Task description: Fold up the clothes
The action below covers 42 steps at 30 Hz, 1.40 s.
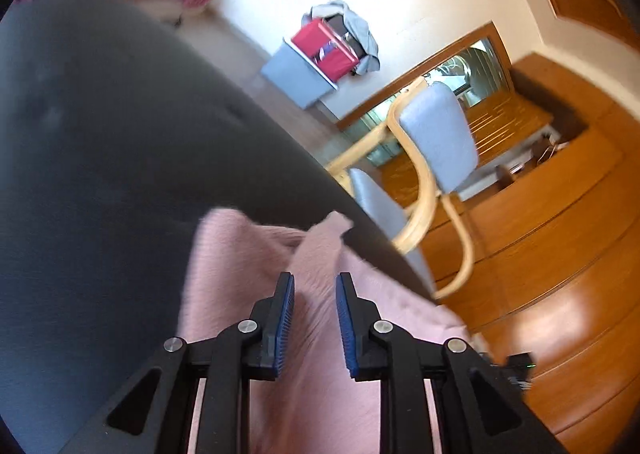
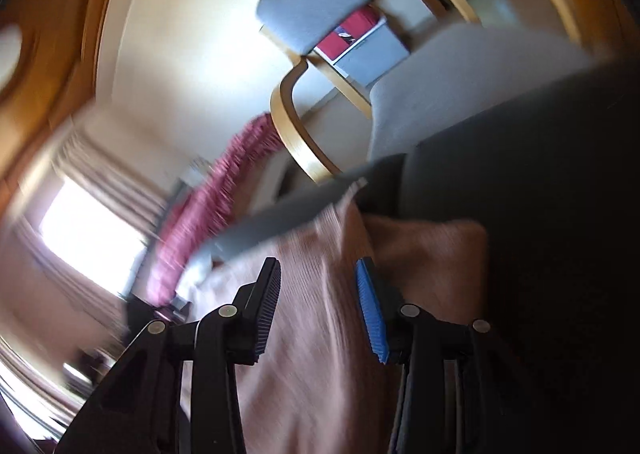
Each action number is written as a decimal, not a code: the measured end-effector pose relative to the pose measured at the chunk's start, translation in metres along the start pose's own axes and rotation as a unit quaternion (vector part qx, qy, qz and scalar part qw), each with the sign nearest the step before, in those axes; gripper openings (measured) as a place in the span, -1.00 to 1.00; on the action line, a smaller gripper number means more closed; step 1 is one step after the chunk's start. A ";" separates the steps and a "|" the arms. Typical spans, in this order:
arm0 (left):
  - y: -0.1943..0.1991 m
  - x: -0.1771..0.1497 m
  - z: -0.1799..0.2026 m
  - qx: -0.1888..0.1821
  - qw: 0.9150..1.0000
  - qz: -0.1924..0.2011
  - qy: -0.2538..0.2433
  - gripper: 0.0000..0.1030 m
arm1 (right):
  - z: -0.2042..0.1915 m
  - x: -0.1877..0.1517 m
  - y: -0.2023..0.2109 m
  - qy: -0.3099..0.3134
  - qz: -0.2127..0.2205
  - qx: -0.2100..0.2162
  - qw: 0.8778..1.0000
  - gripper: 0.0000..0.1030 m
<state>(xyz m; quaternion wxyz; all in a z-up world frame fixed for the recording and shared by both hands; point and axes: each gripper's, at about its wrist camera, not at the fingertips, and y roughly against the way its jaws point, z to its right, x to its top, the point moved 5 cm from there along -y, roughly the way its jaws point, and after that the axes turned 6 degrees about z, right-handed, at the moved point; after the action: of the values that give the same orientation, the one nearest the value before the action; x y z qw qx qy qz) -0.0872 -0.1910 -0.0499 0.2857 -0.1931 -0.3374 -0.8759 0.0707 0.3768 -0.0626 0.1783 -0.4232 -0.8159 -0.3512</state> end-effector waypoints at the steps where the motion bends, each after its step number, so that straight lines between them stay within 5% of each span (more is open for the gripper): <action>1: 0.006 0.000 -0.004 0.013 1.000 0.006 -0.012 -0.59 | -0.001 -0.007 0.007 0.012 -0.003 -0.009 1.000 -0.06; 6: 0.020 -0.017 -0.021 0.029 0.999 -0.029 -0.026 -0.58 | -0.001 -0.030 0.024 0.011 -0.022 0.002 1.000 -0.05; 9: 0.028 -0.031 -0.015 0.005 0.998 -0.039 -0.045 -0.54 | 0.000 -0.038 0.026 0.008 -0.032 0.002 0.999 -0.05; 19: 0.008 -0.047 -0.003 0.042 0.987 -0.085 -0.127 -0.50 | -0.010 -0.052 0.029 0.033 -0.057 0.008 0.998 -0.03; 24: 0.004 -0.050 0.004 0.056 0.983 -0.071 -0.162 -0.55 | -0.011 -0.059 0.032 0.051 -0.053 0.007 0.997 -0.04; 27: 0.005 -0.051 0.013 0.069 0.980 -0.067 -0.176 -0.87 | -0.016 -0.060 0.022 0.059 -0.062 -0.005 0.996 -0.86; 32: 0.035 -0.042 0.032 0.008 0.987 -0.050 -0.150 -0.91 | -0.031 -0.055 0.046 0.043 -0.029 0.038 0.998 -0.86; 37: 0.068 -0.048 0.050 -0.031 0.985 -0.049 -0.163 -0.91 | -0.052 -0.060 0.085 0.048 -0.009 0.085 0.995 -0.86; 42: 0.066 -0.067 0.008 0.014 0.987 -0.070 -0.142 -0.91 | -0.031 -0.082 0.091 0.017 -0.019 0.072 0.997 -0.86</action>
<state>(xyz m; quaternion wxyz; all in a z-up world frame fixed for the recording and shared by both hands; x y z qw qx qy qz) 0.0066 -0.2008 -0.0479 0.1755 -0.2872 -0.3994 -0.8527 0.1922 0.3446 -0.0510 0.2157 -0.3879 -0.8437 -0.3019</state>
